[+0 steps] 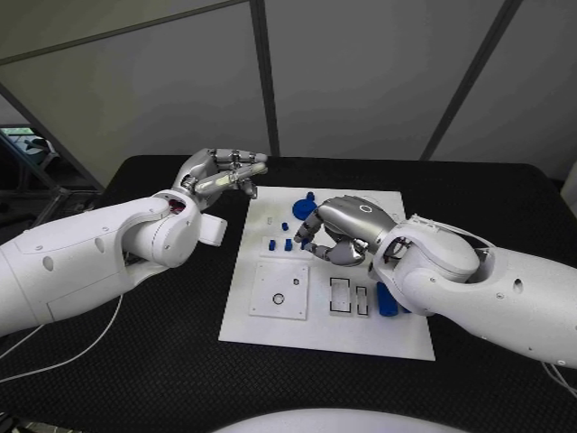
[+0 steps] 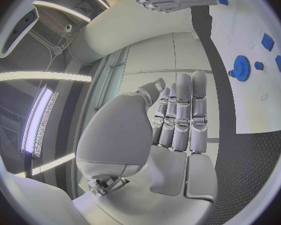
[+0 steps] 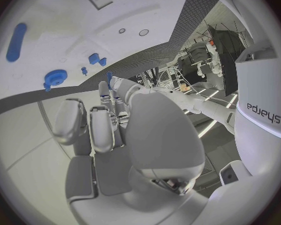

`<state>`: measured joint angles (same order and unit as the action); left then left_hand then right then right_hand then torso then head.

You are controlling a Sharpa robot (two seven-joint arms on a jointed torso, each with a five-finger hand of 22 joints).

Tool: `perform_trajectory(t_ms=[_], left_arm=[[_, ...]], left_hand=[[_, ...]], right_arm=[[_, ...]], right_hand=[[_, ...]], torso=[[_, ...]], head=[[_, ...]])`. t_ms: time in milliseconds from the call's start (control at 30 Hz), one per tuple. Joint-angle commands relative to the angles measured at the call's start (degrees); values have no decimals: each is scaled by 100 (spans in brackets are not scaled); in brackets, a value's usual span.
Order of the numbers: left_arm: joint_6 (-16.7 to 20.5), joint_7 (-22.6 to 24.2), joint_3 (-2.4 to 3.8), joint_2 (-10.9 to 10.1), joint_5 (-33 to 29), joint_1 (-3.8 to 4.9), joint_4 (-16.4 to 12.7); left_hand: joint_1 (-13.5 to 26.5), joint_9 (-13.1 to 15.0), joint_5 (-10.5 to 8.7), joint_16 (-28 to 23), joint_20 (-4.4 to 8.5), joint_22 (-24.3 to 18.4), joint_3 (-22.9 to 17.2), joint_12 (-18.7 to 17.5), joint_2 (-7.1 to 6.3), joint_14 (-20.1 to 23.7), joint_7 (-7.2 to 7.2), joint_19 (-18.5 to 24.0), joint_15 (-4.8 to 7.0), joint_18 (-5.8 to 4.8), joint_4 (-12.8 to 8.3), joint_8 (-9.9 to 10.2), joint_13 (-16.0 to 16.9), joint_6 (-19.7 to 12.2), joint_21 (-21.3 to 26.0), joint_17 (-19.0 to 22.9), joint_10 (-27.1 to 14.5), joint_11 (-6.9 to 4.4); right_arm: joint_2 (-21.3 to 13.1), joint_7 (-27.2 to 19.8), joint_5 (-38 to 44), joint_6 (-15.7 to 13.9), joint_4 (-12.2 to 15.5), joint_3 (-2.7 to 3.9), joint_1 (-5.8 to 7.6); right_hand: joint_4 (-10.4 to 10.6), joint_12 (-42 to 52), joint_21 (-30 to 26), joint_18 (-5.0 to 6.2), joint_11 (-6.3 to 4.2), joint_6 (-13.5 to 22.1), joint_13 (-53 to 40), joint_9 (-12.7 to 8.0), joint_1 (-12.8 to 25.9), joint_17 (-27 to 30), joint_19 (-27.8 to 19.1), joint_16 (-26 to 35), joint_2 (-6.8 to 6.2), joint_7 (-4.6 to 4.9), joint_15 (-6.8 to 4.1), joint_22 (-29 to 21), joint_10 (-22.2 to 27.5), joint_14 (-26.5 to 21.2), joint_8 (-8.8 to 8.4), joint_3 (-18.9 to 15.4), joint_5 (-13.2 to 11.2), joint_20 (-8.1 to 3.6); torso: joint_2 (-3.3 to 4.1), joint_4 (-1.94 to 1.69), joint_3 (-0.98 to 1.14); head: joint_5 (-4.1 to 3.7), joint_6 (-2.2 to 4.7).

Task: Assemble the parts on the task board

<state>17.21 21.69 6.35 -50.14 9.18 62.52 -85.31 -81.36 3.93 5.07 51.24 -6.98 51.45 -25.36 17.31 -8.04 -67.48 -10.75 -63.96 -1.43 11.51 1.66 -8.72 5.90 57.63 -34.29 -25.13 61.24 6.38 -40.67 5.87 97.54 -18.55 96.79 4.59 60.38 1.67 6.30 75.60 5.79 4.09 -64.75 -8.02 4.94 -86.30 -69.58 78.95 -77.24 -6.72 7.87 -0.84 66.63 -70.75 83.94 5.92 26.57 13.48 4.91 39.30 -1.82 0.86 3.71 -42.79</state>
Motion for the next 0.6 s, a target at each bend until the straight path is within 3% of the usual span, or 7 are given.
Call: perform_trajectory(t_ms=[33, 133, 333, 600], left_arm=[[-60, -9, 5, 24, -16, 12, 23], [-59, -13, 6, 45, -16, 15, 39], [-64, -19, 6, 91, -16, 24, 59], [-74, -24, 6, 121, -16, 28, 66]], left_hand=[[6, -4, -17, -22, -2, -9, 25, 30, 33, 35, -1, 34, -16, -112, -2, -18, 8, -26, 28, 7, -36, 6], [6, -4, -17, -22, -2, -9, 25, 30, 33, 35, -1, 34, -16, -112, -2, -18, 8, -26, 28, 7, -36, 6], [7, -4, -17, -22, -3, -10, 28, 33, 32, 36, -1, 35, -16, -112, -3, -19, 9, -28, 30, 8, -40, 6], [7, -4, -17, -22, -3, -10, 28, 33, 32, 36, -1, 35, -16, -112, -3, -19, 9, -28, 30, 8, -40, 6]], right_arm=[[97, -319, -360, -142, -92, 3, -86], [198, -358, -396, -122, -195, -1, -175], [318, -389, -365, -93, -351, -10, -336], [362, -369, -229, -22, -437, -13, -440]], right_hand=[[-6, -42, 25, -96, -8, 5, -2, -5, 43, 13, 34, -27, -6, 48, -2, 0, -43, 259, -24, 26, 33, 4], [-6, -42, 25, -96, -8, 5, -2, -5, 43, 13, 34, -27, -6, 48, -2, 0, -43, 259, -24, 26, 33, 4], [-7, -44, 25, -96, -7, 5, -2, -5, 47, 14, 33, -27, -6, 49, -1, -1, -42, 259, -25, 29, 33, 5], [-9, -47, 29, -97, -6, 6, -2, -5, 53, 8, 35, -31, -6, 50, 0, 5, -42, 260, -27, 31, 33, 5]], torso=[[1, -7, -6], [6, 5, -1], [3, 6, 2], [-4, 15, 5]], head=[[130, -59], [275, -104], [427, -177], [497, -231]])
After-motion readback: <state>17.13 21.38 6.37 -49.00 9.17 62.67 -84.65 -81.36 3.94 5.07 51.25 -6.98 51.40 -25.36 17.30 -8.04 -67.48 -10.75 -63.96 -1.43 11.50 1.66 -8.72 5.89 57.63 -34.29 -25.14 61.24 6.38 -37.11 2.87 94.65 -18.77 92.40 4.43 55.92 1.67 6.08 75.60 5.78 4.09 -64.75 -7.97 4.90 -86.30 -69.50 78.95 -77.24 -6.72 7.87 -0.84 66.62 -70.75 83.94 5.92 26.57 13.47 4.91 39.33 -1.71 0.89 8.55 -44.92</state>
